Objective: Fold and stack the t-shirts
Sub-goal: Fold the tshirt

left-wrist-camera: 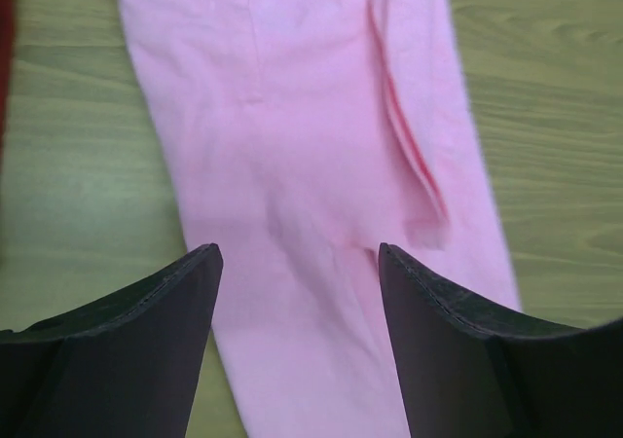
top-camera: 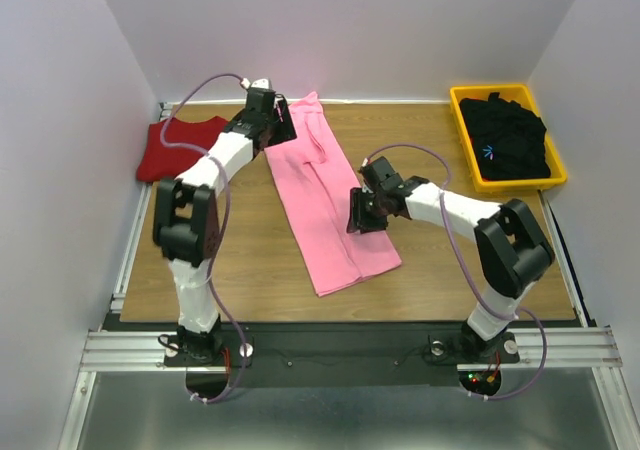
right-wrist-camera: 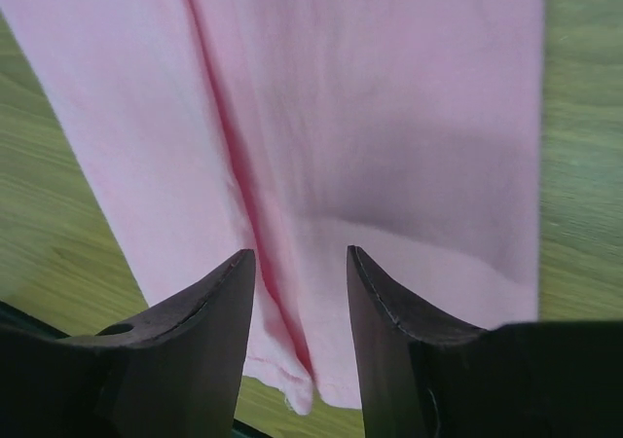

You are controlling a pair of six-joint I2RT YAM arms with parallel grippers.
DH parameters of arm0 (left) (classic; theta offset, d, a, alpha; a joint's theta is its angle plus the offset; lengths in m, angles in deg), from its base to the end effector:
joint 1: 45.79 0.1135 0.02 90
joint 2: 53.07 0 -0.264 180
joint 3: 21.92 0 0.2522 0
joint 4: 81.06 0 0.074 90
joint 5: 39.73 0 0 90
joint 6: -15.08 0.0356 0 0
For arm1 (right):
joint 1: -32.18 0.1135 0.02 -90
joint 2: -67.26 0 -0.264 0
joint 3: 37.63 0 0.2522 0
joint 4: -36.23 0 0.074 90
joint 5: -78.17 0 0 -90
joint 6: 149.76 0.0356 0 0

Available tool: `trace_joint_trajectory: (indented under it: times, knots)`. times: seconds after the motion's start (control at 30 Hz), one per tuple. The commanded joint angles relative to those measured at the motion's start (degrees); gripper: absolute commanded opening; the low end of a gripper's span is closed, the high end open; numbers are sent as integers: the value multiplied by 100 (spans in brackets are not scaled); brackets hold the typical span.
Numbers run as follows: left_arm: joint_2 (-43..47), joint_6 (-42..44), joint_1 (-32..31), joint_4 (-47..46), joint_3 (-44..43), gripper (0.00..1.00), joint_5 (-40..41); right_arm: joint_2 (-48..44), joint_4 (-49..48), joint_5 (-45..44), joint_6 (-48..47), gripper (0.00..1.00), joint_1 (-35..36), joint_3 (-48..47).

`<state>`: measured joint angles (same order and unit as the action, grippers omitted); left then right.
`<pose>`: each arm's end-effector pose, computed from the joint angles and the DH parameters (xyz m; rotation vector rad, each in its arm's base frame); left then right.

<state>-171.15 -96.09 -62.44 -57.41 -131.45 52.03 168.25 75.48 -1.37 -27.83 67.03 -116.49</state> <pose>0.4663 -0.1383 0.2505 -0.1032 2.1509 -0.3539 0.2886 0.2088 0.1820 -0.1348 2.7590 0.5987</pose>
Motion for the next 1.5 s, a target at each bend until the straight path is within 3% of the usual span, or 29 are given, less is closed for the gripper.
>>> trace_joint_trajectory:
  times: [0.0,0.17,0.3,0.47,0.63,0.87,1.13,1.47]
  knots:
    - [1945,-625,-374,91,759,77,894,-676,60,-685,-46,49,4,-266]
    - [3175,-1161,-1075,444,2507,78,1152,-1211,403,-1379,-169,54,-171,-109]
    - [4299,-1924,-1701,697,4035,77,1300,-1704,526,-1398,-370,58,-531,243]
    - [4864,-3459,-2676,1199,4935,77,1441,-2092,597,-1213,-695,60,-1015,884]
    - [4514,-4719,-3932,1665,4945,75,1555,-2267,650,-1125,-969,60,-1121,1306]
    - [3477,-5477,-4698,1955,4681,73,1661,-2760,650,-907,-766,66,-1138,1808]
    - [2940,-5811,-4866,1964,4699,61,1775,-2857,641,-607,-775,65,-1138,2027]
    - [2720,-5776,-5024,1920,4698,48,1538,-2611,579,-176,-705,54,-1138,2247]
